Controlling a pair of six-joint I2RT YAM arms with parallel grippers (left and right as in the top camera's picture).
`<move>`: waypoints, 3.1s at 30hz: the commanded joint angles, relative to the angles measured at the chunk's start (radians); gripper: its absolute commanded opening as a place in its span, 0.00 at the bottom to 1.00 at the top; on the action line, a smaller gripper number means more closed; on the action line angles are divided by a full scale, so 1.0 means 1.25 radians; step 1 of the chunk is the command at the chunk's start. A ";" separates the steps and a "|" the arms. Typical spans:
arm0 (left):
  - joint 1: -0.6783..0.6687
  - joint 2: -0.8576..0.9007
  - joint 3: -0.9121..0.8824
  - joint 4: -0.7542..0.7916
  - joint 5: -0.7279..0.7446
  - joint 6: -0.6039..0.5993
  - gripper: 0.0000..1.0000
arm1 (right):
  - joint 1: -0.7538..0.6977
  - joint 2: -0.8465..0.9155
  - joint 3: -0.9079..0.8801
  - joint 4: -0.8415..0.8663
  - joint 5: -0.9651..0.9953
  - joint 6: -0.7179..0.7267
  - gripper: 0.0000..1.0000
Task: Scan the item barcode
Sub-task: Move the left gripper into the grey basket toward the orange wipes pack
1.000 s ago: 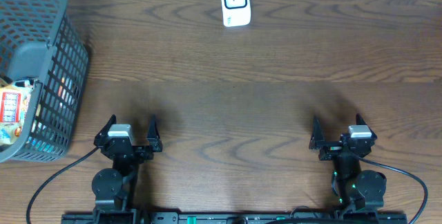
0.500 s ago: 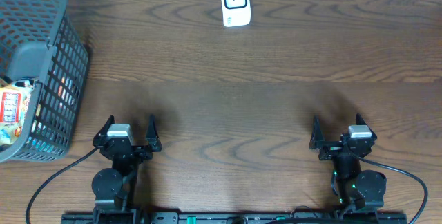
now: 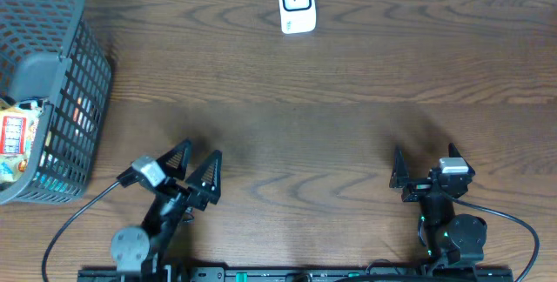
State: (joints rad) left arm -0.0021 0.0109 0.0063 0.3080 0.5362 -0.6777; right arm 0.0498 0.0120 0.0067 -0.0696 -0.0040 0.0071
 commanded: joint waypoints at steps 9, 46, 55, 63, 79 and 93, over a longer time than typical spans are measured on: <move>-0.003 0.016 0.151 0.120 -0.079 -0.045 0.97 | -0.003 -0.004 -0.001 -0.004 0.001 -0.003 0.99; 0.412 1.181 1.458 -0.927 -0.795 0.422 0.97 | -0.003 -0.004 -0.001 -0.004 0.001 -0.003 0.99; 0.441 1.238 1.457 -0.949 -0.795 0.422 0.98 | -0.003 -0.004 -0.001 -0.004 0.001 -0.003 0.99; 0.491 1.296 1.457 -0.949 -0.794 0.422 0.97 | -0.003 -0.004 -0.001 -0.004 0.001 -0.003 0.99; 0.506 1.504 1.421 -0.985 -0.794 0.591 0.98 | -0.003 -0.004 -0.001 -0.004 0.001 -0.003 0.99; 0.463 1.563 1.267 -0.883 -0.796 0.726 0.98 | -0.003 -0.004 -0.001 -0.004 0.001 -0.003 0.99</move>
State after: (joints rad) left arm 0.5934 1.9598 1.6199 -0.8177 -0.4477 0.1757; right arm 0.0498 0.0120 0.0067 -0.0704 -0.0040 0.0071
